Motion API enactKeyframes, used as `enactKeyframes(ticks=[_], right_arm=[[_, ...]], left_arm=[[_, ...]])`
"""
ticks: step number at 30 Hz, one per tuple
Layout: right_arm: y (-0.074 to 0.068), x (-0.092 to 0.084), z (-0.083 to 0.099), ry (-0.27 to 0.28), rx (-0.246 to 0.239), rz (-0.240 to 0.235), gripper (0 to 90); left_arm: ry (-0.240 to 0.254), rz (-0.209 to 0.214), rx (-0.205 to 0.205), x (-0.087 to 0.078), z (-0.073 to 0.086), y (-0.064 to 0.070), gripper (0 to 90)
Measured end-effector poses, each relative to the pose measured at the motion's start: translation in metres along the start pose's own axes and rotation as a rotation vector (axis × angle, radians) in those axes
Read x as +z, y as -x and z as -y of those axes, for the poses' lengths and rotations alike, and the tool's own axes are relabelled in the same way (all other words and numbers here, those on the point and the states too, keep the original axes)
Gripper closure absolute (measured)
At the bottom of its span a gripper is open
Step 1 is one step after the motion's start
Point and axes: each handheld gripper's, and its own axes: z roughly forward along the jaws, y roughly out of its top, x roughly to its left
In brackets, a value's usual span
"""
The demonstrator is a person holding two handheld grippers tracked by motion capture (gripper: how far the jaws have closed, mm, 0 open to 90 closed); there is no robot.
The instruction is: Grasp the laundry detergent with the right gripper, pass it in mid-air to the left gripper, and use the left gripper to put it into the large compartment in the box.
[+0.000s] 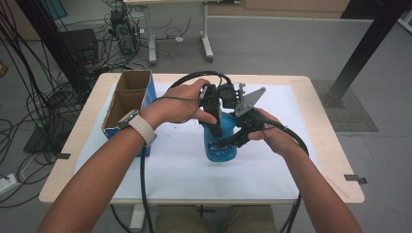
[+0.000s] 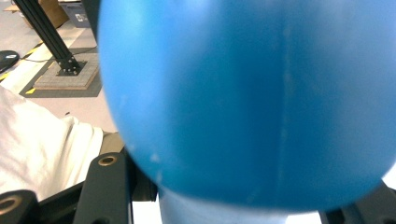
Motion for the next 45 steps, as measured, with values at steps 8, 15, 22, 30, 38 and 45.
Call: enactKeyframes(ticks=[8,15,22,30,38,45], right_arm=[[0.0008,0.0006,-0.001,0.0,-0.011,0.001,41.8],[0.0006,0.0005,-0.0011,0.001,-0.005,0.0,41.8],[0.0008,0.0006,-0.0009,-0.001,-0.005,0.0,41.7],[0.001,0.0005,-0.0011,0.002,-0.007,-0.001,41.7],[0.001,0.0009,-0.0015,0.006,-0.006,-0.001,41.7],[0.0015,0.0012,-0.0021,0.014,-0.01,-0.004,41.6]], left_arm=[[0.006,-0.001,-0.007,-0.001,0.0018,-0.0001,37.2],[0.004,-0.001,-0.006,-0.0007,0.0017,-0.0004,37.3],[0.003,0.001,-0.009,-0.0007,0.0016,-0.0008,37.3],[0.007,0.0,-0.012,-0.0013,0.0021,-0.0007,37.3],[0.012,-0.005,-0.012,-0.002,0.0026,-0.0002,37.3],[0.01,-0.006,-0.017,-0.0035,0.0027,0.0,37.4]])
